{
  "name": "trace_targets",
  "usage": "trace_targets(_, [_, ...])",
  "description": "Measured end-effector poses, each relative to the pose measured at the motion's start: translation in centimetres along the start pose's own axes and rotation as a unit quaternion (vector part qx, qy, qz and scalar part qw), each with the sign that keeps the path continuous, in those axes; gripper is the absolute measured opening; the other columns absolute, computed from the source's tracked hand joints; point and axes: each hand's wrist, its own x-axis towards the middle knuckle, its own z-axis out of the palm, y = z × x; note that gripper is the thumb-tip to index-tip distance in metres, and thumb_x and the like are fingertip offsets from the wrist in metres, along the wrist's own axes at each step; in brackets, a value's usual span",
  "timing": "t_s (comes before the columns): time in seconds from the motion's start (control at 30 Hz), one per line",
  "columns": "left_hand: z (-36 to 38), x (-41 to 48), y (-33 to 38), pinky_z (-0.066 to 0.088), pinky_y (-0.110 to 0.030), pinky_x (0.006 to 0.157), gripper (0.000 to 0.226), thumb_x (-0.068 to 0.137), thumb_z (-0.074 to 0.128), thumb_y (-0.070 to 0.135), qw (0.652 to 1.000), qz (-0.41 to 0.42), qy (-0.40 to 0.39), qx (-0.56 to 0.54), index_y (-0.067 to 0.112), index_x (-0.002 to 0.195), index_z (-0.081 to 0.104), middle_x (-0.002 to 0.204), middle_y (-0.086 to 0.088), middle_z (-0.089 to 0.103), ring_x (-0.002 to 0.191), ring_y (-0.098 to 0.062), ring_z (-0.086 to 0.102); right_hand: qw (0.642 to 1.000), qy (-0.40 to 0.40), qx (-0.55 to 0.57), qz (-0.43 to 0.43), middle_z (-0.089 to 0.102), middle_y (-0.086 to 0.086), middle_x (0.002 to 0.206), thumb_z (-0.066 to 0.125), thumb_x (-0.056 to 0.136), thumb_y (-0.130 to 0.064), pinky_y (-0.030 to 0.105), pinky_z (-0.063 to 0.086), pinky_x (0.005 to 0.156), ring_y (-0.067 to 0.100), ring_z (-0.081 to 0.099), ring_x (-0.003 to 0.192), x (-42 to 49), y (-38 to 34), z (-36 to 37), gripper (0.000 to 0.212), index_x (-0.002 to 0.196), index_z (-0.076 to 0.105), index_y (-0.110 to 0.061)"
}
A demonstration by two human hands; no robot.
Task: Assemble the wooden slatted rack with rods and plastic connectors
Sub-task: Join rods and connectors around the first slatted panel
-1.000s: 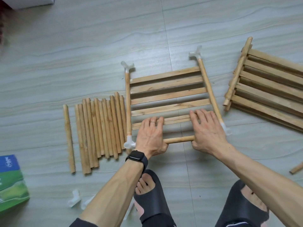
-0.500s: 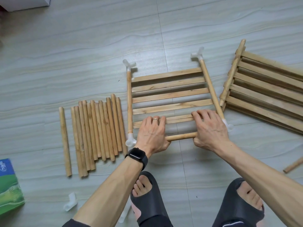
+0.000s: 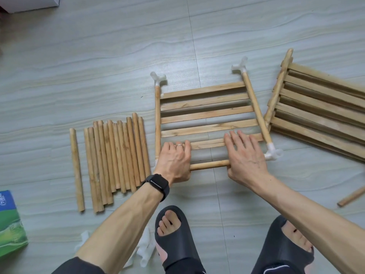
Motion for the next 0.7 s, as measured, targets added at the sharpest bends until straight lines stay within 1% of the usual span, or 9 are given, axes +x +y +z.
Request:
trace_targets(0.1, [-0.8, 0.3, 0.8, 0.033, -0.041, 0.079, 0.065, 0.089, 0.045, 0.036, 1.0, -0.008, -0.003, -0.002, 0.0, 0.142, 0.032, 0.116, -0.015, 0.061, 0.095, -0.032, 0.058, 1.0, -0.004, 0.008, -0.024, 0.054, 0.023, 0.143, 0.076, 0.062, -0.016, 0.059, 0.041, 0.108, 0.044, 0.048, 0.134, 0.7, -0.9, 0.0, 0.086, 0.143, 0.05, -0.002])
trace_targets(0.2, [-0.3, 0.2, 0.1, 0.038, -0.044, 0.101, 0.089, 0.085, 0.045, 0.074, 0.994, -0.004, 0.029, -0.105, 0.009, 0.145, 0.036, 0.136, -0.014, 0.055, 0.122, -0.032, 0.052, 0.999, 0.004, 0.011, -0.035, 0.056, 0.021, 0.14, 0.07, 0.069, -0.011, 0.063, 0.043, 0.104, 0.043, 0.05, 0.132, 1.3, -0.7, 0.2, 0.074, 0.14, 0.052, 0.0])
trace_targets(0.27, [-0.1, -0.7, -1.4, 0.034, -0.046, 0.113, 0.093, 0.084, 0.035, 0.085, 0.967, -0.033, 0.088, -0.237, 0.017, 0.148, 0.041, 0.148, -0.009, 0.048, 0.136, -0.028, 0.043, 0.999, 0.015, -0.002, -0.052, 0.054, 0.02, 0.142, 0.071, 0.075, -0.012, 0.065, 0.042, 0.104, 0.045, 0.049, 0.133, 1.3, -0.1, 0.5, 0.071, 0.142, 0.05, 0.0])
trace_targets(0.33, [0.5, -1.2, -2.9, 0.041, -0.044, 0.108, 0.079, 0.09, 0.043, 0.077, 0.899, -0.166, 0.126, -0.385, 0.02, 0.144, 0.044, 0.14, -0.006, 0.051, 0.13, -0.024, 0.047, 0.997, 0.028, -0.011, -0.069, 0.052, 0.019, 0.144, 0.07, 0.08, -0.014, 0.067, 0.041, 0.104, 0.045, 0.048, 0.133, 1.1, 0.3, 0.8, 0.068, 0.143, 0.048, -0.001])
trace_targets(0.4, [1.1, -0.5, -4.4, 0.045, -0.043, 0.102, 0.071, 0.092, 0.049, 0.071, 0.755, -0.311, 0.059, -0.574, 0.018, 0.14, 0.045, 0.133, -0.006, 0.055, 0.122, -0.024, 0.053, 0.995, 0.035, -0.014, -0.088, 0.05, 0.018, 0.147, 0.061, 0.088, -0.018, 0.066, 0.04, 0.106, 0.044, 0.046, 0.134, 0.7, 0.1, 0.9, 0.061, 0.145, 0.046, -0.003])
trace_targets(0.47, [1.4, 0.6, -5.3, 0.045, -0.04, 0.095, 0.065, 0.095, 0.045, 0.07, 0.602, -0.343, -0.038, -0.72, 0.017, 0.131, 0.051, 0.121, -0.006, 0.066, 0.113, -0.023, 0.06, 0.994, 0.042, -0.016, -0.102, 0.049, 0.015, 0.149, 0.055, 0.091, -0.024, 0.064, 0.039, 0.107, 0.042, 0.046, 0.136, 0.1, -0.5, 1.0, 0.059, 0.147, 0.046, -0.005])
trace_targets(0.5, [1.5, 0.9, -5.4, 0.045, -0.037, 0.088, 0.057, 0.096, 0.043, 0.069, 0.579, -0.34, -0.052, -0.739, 0.019, 0.12, 0.056, 0.107, -0.005, 0.07, 0.102, -0.019, 0.062, 0.994, 0.04, -0.014, -0.104, 0.049, 0.014, 0.149, 0.059, 0.09, -0.025, 0.062, 0.039, 0.107, 0.041, 0.046, 0.136, -0.4, -0.8, 0.8, 0.062, 0.147, 0.046, -0.006])
trace_targets(0.6, [1.9, 1.1, -4.7, 0.042, -0.031, 0.066, 0.049, 0.099, 0.046, 0.063, 0.577, -0.371, -0.007, -0.728, 0.018, 0.088, 0.062, 0.067, 0.001, 0.059, 0.068, -0.016, 0.054, 0.995, 0.011, 0.008, -0.101, 0.048, 0.017, 0.15, 0.074, 0.07, -0.033, 0.061, 0.038, 0.11, 0.041, 0.044, 0.137, -1.7, -2.4, -0.5, 0.086, 0.147, 0.045, -0.007])
trace_targets(0.7, [1.9, 1.1, -2.8, 0.048, -0.032, 0.063, 0.045, 0.095, 0.054, 0.063, 0.545, -0.345, -0.056, -0.762, 0.019, 0.095, 0.066, 0.066, 0.002, 0.07, 0.065, -0.018, 0.06, 0.989, -0.011, 0.017, -0.143, 0.046, 0.019, 0.15, 0.074, 0.065, -0.047, 0.061, 0.035, 0.111, 0.04, 0.042, 0.139, -3.0, -6.1, -1.0, 0.096, 0.147, 0.043, -0.006])
